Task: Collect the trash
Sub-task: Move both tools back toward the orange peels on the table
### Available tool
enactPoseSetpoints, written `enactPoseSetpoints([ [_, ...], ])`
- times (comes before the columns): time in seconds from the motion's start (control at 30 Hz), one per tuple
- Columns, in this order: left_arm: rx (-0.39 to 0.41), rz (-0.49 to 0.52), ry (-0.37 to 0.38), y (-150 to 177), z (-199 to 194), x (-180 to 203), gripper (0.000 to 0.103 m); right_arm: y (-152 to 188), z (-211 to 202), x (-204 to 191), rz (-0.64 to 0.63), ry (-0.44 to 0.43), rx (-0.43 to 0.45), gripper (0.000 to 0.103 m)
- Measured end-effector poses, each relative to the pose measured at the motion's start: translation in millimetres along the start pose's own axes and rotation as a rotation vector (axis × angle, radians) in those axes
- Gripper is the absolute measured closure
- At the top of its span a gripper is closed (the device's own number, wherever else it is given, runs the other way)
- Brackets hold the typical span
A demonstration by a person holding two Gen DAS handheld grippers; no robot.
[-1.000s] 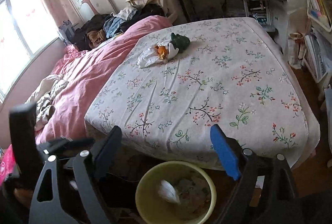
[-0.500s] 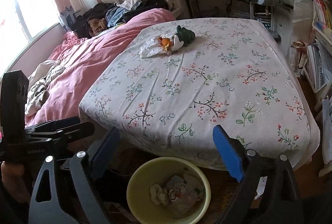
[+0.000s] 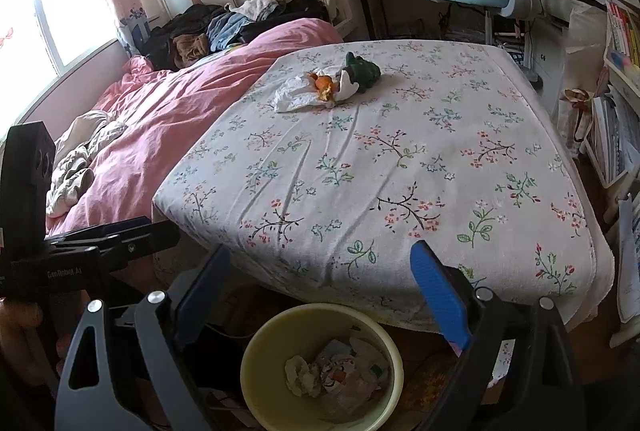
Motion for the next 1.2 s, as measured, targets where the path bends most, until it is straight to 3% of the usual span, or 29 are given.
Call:
enactPoseSetpoints([
  [0.63, 0.035, -0.022, -0.007, -9, -3, -3, 0.016, -3, -2, -1, -0.009, -0.002, 0.015, 0.015],
  [0.87, 0.04, -0.089, 0.019, -31, 0, -15, 0.016, -18, -6, 1, 0.02, -0.024, 0.044, 0.015],
  [1.2, 0.084, -0.117, -0.032, -79, 12, -27, 0.016, -54, 7, 7, -0.019, -0.014, 0.064, 0.015],
])
Point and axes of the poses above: each gripper's, at about its wrist camera, not at the fingertips, and z roughly the way its jaws point, x to its right, y to its underside, the point moved 3 cm from there along z, roughly the way its jaws point, and after that the axes turned 13 degrees about -y, right-handed, at the moved point
